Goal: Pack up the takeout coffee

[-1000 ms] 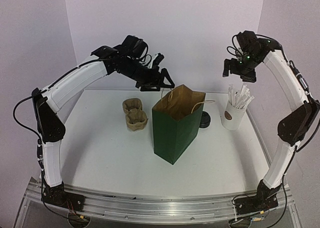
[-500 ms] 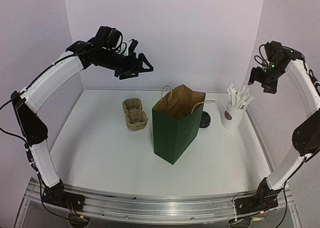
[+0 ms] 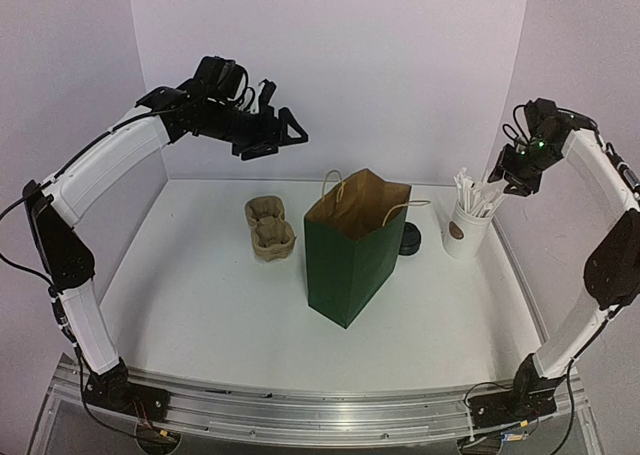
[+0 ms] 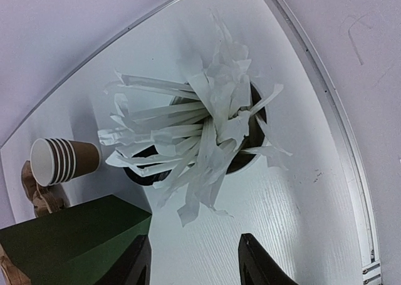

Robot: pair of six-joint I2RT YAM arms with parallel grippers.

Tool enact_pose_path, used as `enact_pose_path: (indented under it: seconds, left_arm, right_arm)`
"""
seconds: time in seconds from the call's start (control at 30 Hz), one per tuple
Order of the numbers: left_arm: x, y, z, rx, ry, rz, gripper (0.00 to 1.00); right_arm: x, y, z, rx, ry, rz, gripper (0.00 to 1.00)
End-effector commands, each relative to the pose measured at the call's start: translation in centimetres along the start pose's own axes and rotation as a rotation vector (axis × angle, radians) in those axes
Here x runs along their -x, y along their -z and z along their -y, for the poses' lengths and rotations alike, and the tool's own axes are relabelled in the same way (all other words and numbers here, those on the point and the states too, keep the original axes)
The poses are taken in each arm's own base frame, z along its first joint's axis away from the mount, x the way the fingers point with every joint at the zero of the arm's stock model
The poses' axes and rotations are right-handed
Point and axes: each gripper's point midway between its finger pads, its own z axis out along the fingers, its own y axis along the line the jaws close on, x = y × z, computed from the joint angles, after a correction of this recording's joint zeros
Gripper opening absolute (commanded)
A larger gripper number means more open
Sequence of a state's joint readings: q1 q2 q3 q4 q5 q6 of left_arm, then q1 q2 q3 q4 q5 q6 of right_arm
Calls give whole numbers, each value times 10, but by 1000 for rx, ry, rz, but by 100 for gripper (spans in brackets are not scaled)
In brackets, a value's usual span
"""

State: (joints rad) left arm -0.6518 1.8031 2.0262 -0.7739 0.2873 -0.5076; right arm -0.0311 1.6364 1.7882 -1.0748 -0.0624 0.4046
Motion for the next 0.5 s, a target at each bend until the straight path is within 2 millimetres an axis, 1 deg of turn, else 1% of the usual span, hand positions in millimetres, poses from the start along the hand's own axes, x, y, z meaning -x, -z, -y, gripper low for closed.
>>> enact_pose_path:
  seconds: [0.0, 0.03, 0.3, 0.4, 0.47]
  left_arm:
    - [7, -4, 6, -31, -1, 26, 82]
    - [8, -4, 6, -31, -1, 26, 82]
    - [7, -11, 6, -36, -2, 14, 81]
    - [9, -12, 6, -36, -8, 15, 81]
    - [9, -14, 6, -35, -11, 12, 81]
  right_arm:
    - [5, -15, -7, 34, 1, -10, 44]
    - [6, -17, -7, 33, 1, -10, 42]
    - [9, -30, -4, 14, 9, -22, 38]
    - [9, -33, -3, 9, 8, -26, 26]
    - [9, -33, -3, 7, 6, -26, 20]
